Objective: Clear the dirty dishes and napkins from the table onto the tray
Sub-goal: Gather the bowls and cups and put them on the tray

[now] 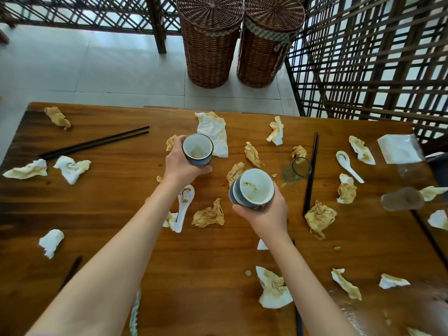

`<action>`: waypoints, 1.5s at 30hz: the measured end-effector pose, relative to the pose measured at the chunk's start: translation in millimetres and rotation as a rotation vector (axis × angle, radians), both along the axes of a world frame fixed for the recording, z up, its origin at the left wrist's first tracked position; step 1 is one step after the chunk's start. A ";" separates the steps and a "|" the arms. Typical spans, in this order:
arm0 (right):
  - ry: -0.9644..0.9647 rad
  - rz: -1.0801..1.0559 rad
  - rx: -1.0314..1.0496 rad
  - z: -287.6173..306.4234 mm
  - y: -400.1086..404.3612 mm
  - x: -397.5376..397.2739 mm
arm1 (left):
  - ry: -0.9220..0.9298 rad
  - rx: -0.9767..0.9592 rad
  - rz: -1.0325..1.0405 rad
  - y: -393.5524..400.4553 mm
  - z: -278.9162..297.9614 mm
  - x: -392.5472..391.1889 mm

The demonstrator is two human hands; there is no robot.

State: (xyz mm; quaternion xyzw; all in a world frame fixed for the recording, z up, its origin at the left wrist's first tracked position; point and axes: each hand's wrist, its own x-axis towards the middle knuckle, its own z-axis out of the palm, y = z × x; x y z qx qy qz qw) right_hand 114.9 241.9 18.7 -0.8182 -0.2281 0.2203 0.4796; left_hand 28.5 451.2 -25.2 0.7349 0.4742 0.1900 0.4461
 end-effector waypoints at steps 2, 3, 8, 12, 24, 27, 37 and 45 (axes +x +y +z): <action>0.000 0.001 0.004 -0.9 -1.9 -0.7 | -0.019 -0.015 0.047 -2.8 -7.1 0.6; 0.003 0.002 0.005 -1.4 -2.9 -1.3 | -0.027 -0.020 0.059 -3.7 -10.2 1.1; 0.029 -0.010 0.002 -3.4 -8.1 -3.6 | -0.052 -0.004 0.093 -4.2 -16.4 4.3; 0.029 -0.037 0.009 -2.5 -11.6 -6.6 | -0.044 0.024 0.075 -4.1 -14.0 1.4; 0.037 -0.105 0.074 31.7 -63.9 -18.6 | -0.135 0.164 -0.131 -63.4 55.7 -11.1; 0.038 -0.126 0.090 41.9 -96.2 -17.3 | -0.153 0.156 -0.178 -95.9 70.7 -7.7; -0.018 -0.268 0.089 61.6 -275.4 -4.6 | -0.115 0.125 -0.342 -256.9 92.7 22.9; -0.052 -0.349 0.075 65.8 -459.4 20.4 | -0.124 0.071 -0.431 -429.0 91.7 59.5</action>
